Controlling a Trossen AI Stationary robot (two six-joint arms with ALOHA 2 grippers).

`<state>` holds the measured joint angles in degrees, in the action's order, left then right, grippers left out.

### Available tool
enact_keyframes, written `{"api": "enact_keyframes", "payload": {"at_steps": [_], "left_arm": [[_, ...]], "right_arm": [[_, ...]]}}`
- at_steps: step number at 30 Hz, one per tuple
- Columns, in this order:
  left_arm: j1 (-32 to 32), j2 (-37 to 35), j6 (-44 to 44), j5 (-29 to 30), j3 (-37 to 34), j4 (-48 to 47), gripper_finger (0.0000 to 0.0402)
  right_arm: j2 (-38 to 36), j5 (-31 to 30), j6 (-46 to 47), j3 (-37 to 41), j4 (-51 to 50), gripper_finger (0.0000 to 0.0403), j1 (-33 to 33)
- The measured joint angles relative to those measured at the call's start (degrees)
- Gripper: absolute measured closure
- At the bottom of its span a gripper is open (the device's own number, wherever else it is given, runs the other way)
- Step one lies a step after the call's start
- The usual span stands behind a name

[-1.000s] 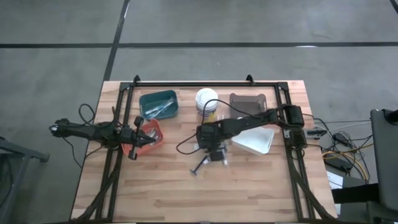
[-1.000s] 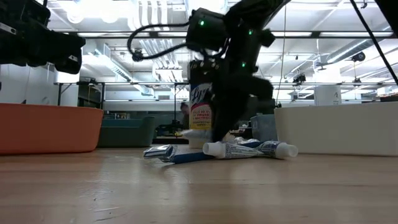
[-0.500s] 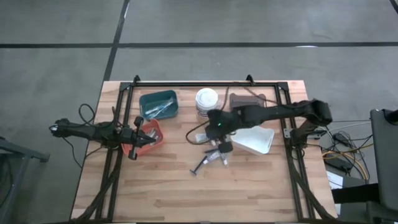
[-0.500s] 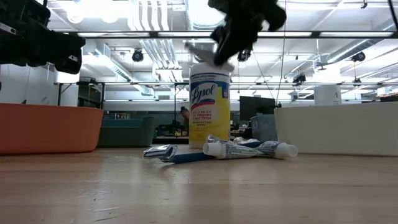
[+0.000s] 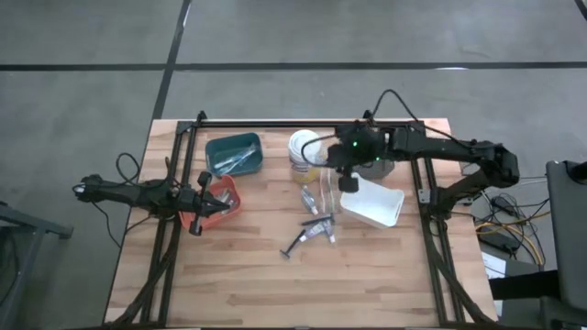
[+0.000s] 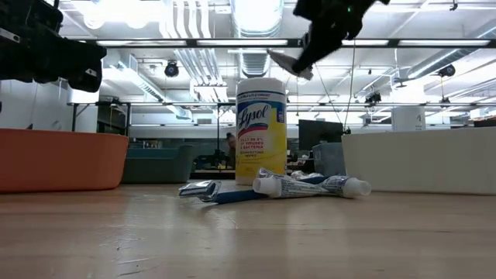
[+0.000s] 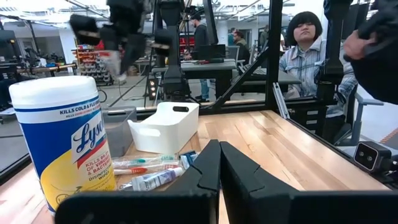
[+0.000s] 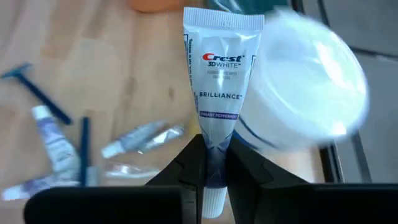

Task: Pick & Place Travel size toiletries
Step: Put the toothpaste into the black bin

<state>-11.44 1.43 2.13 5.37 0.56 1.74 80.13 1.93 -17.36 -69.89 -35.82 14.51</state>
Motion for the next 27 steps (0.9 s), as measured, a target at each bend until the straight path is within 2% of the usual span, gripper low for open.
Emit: {"api": "enact_keyframes", "payload": {"at_steps": [11,27], "left_arm": [[0.0,0.0,0.0,0.0,0.0,0.0,0.0394],[0.0,0.1,0.0,0.0,0.0,0.0,0.0394]], "right_arm": [[-1.4,0.0,1.0,8.0,2.2,0.0362,10.8],[-1.6,-0.6,8.0,12.8,2.2,0.0362,15.9]]}}
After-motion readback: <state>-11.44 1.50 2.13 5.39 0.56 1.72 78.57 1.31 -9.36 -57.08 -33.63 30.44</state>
